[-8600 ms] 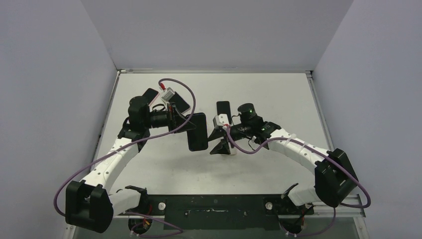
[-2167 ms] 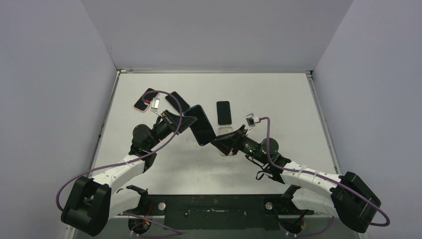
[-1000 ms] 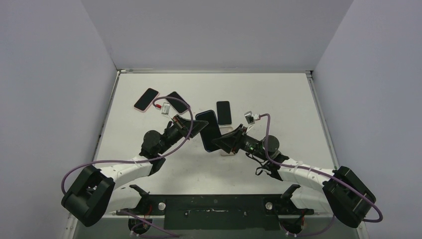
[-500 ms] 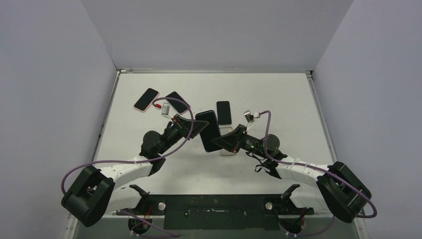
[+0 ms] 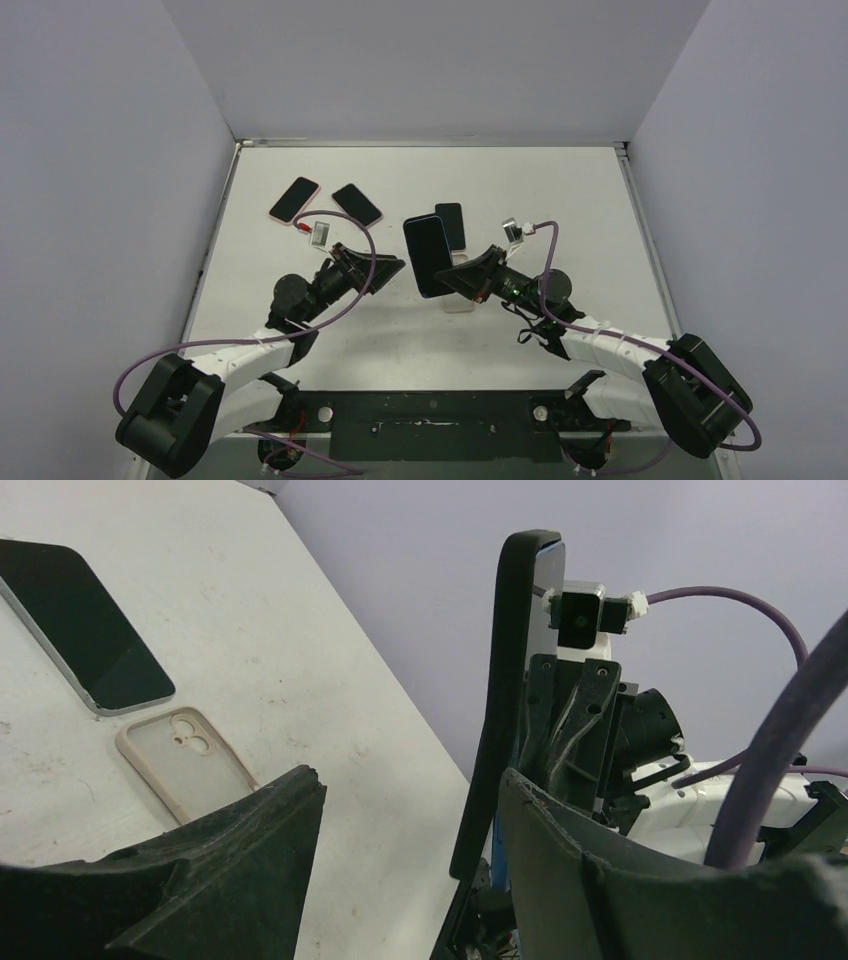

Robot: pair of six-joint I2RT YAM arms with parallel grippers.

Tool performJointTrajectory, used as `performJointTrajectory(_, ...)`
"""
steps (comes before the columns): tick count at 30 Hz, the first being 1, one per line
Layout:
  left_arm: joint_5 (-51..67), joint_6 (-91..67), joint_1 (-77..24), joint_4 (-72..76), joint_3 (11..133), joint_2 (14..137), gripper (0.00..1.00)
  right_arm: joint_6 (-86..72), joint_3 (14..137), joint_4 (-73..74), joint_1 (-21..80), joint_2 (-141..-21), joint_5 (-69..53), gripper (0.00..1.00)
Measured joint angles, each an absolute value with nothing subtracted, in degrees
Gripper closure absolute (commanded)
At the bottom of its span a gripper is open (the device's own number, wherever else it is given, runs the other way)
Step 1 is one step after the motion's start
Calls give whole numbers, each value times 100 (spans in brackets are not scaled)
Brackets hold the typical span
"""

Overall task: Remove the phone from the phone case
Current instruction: Remove the phone case from the phone.

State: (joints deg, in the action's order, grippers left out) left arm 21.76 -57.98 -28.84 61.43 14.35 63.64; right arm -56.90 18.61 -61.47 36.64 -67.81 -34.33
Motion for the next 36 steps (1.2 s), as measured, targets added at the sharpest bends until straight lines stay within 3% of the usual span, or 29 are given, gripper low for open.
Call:
performJointTrajectory(12,2759,-5402,-2978,5793,1288,6045,37,-5970,1817,-6145,3597,-6560,-3420,100)
performJointTrajectory(36,2770,-5098,-3647,5561,1404,6510,38,-6143,1776,-6176,3597,-6512,-3389,100)
